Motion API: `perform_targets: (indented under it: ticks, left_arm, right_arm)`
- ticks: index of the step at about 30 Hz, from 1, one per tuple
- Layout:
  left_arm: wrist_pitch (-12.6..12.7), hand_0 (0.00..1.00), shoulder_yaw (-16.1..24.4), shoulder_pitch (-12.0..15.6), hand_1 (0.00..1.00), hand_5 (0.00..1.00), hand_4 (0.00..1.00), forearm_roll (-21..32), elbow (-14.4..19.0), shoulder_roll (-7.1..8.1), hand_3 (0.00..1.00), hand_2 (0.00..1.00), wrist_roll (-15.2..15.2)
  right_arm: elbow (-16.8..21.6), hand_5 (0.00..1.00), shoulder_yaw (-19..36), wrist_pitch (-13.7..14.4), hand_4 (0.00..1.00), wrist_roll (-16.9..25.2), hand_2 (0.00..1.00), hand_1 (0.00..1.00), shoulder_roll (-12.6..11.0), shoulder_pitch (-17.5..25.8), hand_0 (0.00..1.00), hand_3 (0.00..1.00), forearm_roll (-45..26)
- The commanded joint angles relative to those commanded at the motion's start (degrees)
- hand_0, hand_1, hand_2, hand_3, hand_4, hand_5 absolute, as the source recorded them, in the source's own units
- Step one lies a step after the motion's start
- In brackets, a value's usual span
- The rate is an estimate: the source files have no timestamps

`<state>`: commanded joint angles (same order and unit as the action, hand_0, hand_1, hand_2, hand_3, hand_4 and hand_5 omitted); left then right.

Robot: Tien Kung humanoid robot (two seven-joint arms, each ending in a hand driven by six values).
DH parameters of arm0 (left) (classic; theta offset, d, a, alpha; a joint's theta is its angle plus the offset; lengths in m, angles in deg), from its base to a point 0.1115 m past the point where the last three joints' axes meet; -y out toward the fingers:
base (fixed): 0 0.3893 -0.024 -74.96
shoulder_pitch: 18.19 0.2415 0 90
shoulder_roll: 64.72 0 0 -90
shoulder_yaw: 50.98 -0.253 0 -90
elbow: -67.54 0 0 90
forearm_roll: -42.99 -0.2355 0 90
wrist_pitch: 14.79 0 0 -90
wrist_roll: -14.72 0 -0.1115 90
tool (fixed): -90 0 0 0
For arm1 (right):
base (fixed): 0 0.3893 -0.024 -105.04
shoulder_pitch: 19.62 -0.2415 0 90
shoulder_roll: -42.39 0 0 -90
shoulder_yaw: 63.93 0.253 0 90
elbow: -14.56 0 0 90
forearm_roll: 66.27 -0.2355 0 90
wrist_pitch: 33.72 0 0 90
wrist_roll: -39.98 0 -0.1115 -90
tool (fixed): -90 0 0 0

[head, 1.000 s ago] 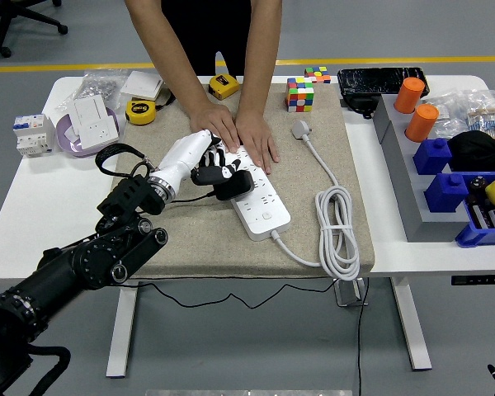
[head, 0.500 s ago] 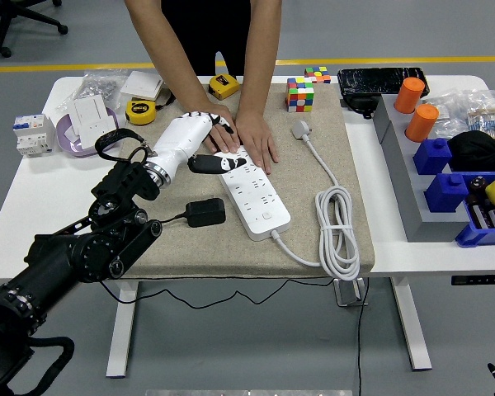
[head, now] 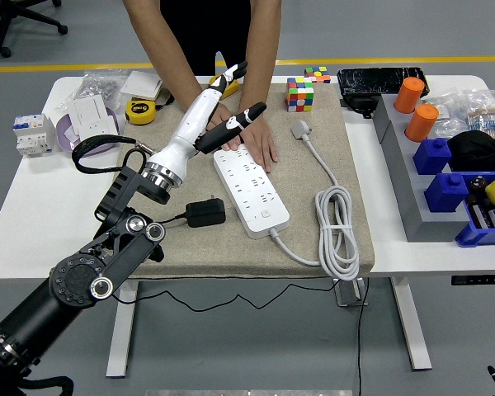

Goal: Pick up the plug,place it near the board,insert it into the board,press the button

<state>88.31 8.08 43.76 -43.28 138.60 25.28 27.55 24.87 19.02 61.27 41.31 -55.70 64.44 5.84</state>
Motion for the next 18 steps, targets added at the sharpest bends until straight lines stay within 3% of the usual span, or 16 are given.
perform_targets:
  ticks: [4,7,13,14,18]
  left_arm:
    - [-4.45,0.998,4.25,3.51,0.998,0.998,0.998,9.68,8.97,0.00,0.998,0.998,0.51]
    - [-8.36,0.998,8.48,6.62,0.998,0.998,0.998,17.13,13.31,0.00,0.998,0.998,-0.59]
    - [-14.42,0.987,17.14,12.81,0.998,0.998,0.998,31.66,12.57,0.07,0.968,0.980,-3.61]
    - [-15.39,0.886,18.79,14.30,0.908,0.998,0.998,34.64,11.81,0.76,0.903,0.892,-4.10]
    - [-17.15,0.886,22.64,17.78,0.908,0.998,0.998,43.95,10.47,2.54,0.903,0.892,-5.13]
  right_arm:
    - [0.00,0.978,0.56,0.01,0.998,0.18,0.721,0.741,0.15,0.35,0.745,0.772,-0.06]
    - [0.00,0.978,0.86,-0.03,0.998,0.32,0.721,0.741,0.27,0.63,0.745,0.772,-0.07]
    - [0.00,0.978,0.81,-0.12,0.998,0.49,0.721,0.741,0.57,0.81,0.745,0.772,-0.36]
    - [0.00,0.978,0.92,-0.11,0.998,0.48,0.721,0.742,0.60,0.85,0.745,0.772,-0.25]
    - [0.00,0.978,0.90,-0.15,0.998,0.60,0.721,0.742,0.62,1.00,0.745,0.772,-0.24]
